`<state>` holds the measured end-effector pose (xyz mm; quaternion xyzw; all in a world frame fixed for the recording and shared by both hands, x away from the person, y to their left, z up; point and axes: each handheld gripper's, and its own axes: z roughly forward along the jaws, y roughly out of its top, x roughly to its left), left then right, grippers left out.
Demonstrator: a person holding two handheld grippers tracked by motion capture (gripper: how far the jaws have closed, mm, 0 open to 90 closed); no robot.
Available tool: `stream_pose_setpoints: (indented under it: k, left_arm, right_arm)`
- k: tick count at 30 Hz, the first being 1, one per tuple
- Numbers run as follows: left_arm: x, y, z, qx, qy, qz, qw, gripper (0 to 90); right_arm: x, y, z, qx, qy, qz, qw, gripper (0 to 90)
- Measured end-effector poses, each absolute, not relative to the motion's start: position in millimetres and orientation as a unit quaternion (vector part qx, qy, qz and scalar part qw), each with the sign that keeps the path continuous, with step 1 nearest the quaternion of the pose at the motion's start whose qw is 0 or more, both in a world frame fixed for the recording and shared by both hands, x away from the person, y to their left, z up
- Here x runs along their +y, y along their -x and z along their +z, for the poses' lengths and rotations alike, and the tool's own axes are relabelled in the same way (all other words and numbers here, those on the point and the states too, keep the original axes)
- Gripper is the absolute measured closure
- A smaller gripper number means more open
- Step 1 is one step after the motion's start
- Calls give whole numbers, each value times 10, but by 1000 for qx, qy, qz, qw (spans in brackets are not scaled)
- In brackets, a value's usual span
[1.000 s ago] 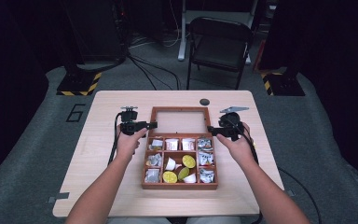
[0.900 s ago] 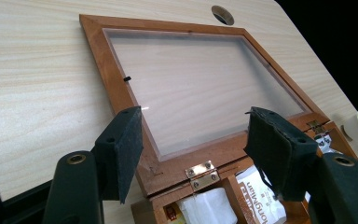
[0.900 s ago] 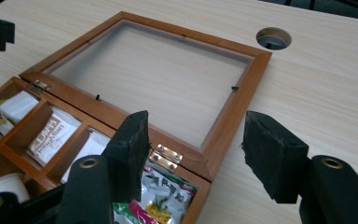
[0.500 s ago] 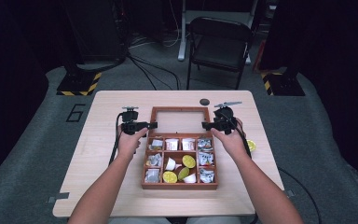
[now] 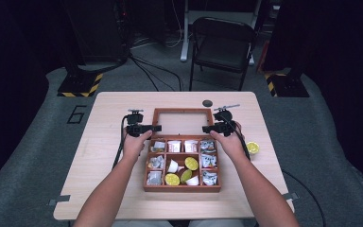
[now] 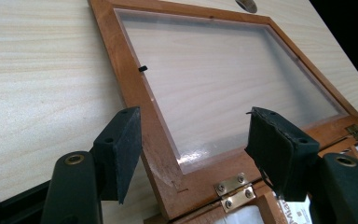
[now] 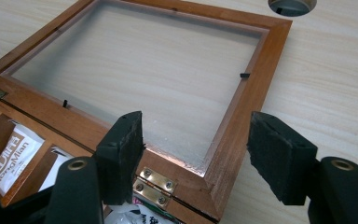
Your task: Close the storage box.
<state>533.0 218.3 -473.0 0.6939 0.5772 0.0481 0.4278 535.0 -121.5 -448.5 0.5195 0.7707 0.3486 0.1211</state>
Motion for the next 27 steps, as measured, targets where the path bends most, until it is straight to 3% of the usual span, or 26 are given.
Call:
stream_pose_setpoints:
  k: [27]
  left_arm:
    - [2164,-5414,-4893,591,-695,27,409,350]
  right_arm:
    - [-1238,-5410,-4622,764,-536,346,97,359]
